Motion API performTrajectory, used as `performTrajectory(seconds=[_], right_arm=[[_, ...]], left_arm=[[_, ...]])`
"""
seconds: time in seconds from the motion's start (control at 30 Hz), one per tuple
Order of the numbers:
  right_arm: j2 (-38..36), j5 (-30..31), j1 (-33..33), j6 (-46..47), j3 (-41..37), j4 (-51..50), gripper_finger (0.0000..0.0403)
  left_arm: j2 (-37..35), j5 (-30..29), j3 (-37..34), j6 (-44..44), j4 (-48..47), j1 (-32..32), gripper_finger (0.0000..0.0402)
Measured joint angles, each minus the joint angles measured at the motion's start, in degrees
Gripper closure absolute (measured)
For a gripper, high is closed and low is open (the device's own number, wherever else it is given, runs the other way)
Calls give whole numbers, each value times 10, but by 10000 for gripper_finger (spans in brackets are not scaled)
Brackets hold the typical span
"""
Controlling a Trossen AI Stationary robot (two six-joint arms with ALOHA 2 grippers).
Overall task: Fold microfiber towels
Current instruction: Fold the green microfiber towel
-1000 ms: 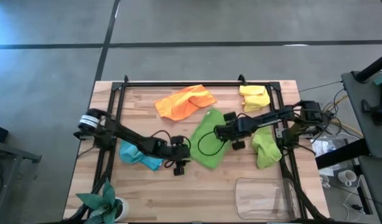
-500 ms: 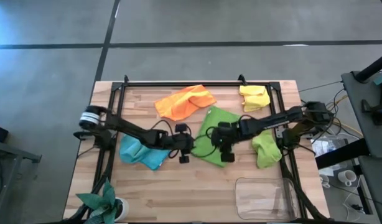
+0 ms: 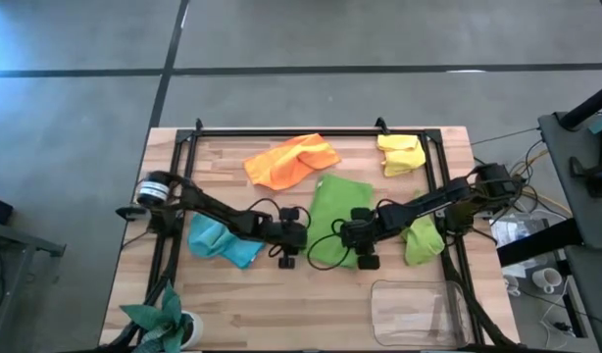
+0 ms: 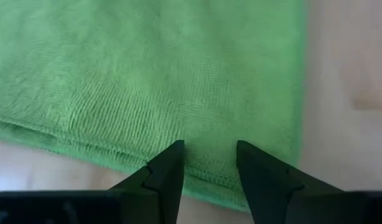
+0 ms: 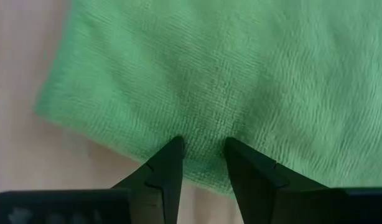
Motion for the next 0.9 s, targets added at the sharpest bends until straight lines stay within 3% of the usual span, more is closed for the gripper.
performTrajectory(seconds=[0.13,0.27,0.43,0.57,0.67,0.9], right_arm=[[-8,37,-7,-1,2,-60,284],[-27,64,2,-16,19,-88,284],[-42,61,32,16,40,-87,284],[-42,30,62,42,50,-88,282],[-42,0,76,55,49,-88,268],[-42,-5,91,3,45,-90,225]], left_arm=[[-20,-1,2,-9,0,-23,267],[-49,-31,7,35,1,-29,267],[-73,-7,5,99,5,-32,267],[-63,19,7,96,2,-36,267],[-58,19,7,87,1,-36,267],[-25,19,7,112,25,-40,267]])
